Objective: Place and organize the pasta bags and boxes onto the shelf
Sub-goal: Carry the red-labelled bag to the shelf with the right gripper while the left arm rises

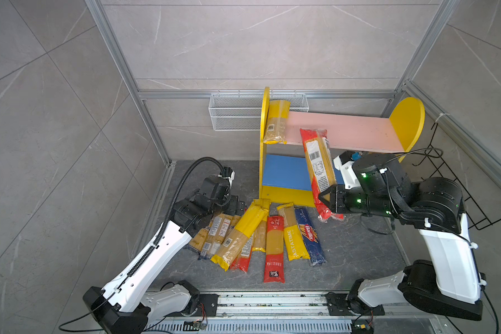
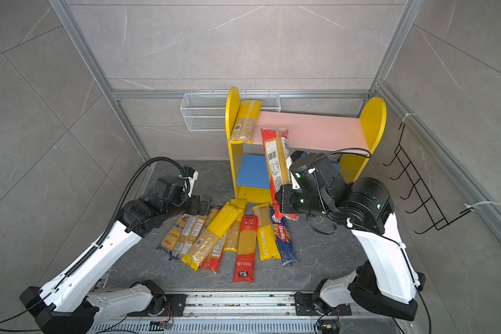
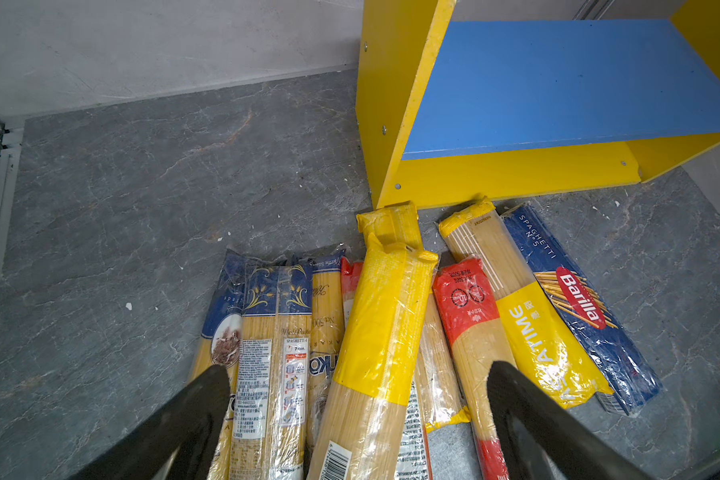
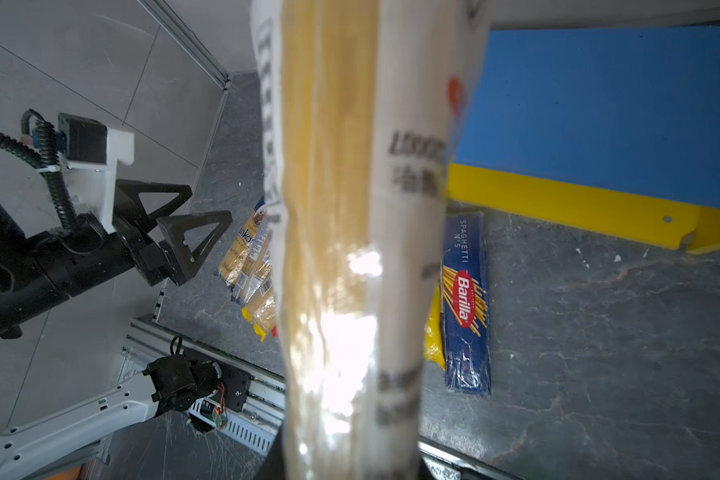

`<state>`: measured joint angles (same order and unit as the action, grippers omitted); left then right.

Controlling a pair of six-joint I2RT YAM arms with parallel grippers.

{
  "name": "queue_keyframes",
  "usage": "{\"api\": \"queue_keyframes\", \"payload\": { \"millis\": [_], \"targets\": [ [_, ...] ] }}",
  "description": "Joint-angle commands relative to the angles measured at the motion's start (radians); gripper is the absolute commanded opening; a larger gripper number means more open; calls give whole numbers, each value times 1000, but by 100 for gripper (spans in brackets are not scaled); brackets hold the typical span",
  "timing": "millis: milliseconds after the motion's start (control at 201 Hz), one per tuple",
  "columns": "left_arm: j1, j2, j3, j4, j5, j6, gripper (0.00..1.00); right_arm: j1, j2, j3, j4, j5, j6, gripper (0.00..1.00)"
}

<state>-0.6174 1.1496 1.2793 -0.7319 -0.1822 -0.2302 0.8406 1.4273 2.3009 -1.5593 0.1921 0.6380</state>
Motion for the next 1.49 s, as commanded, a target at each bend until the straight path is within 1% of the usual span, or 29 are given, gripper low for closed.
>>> {"api": "queue_keyframes", "payload": {
  "millis": [0, 109, 229, 269, 383, 428, 493, 557, 652, 747, 811, 1025, 1190, 1309, 1483],
  "targets": [
    [1, -21, 43, 7, -29, 32, 100, -16, 19, 85, 177, 104, -71, 0],
    [3, -26, 38, 10, -37, 35, 100, -64, 40, 103, 240, 98, -88, 0],
    [5, -32, 35, 14, -40, 39, 100, -136, 70, 115, 310, 34, -93, 0],
    [7, -32, 36, 14, -38, 41, 100, -162, 94, 134, 320, -6, -92, 0],
    [6, -31, 47, 14, -32, 54, 100, -244, 215, 275, 282, -110, -86, 0],
    [7, -33, 53, 15, -29, 59, 100, -273, 264, 370, 264, -150, -86, 0],
    [7, -37, 65, 15, -16, 68, 100, -311, 315, 422, 266, -208, -89, 0],
    [7, -38, 88, 10, 47, 86, 100, -354, 339, 429, 293, -260, -93, 0],
    [6, -23, 146, -6, 197, 103, 100, -431, 357, 411, 343, -338, -91, 0],
    [7, -18, 181, 26, 364, 96, 100, -492, 387, 401, 390, -418, -97, 0],
    [6, -15, 205, 53, 442, 88, 100, -521, 420, 414, 413, -468, -101, 0],
    [4, 60, 394, 41, 555, 90, 100, -575, 538, 474, 499, -580, -86, 0],
    [3, 135, 541, 89, 651, 70, 100, -603, 605, 474, 620, -664, -25, 0],
    [-2, 199, 640, 115, 677, 62, 100, -609, 658, 508, 645, -693, 7, 0],
    [-7, 273, 741, 141, 698, 54, 100, -617, 694, 503, 657, -726, 29, 20]
  ]
}}
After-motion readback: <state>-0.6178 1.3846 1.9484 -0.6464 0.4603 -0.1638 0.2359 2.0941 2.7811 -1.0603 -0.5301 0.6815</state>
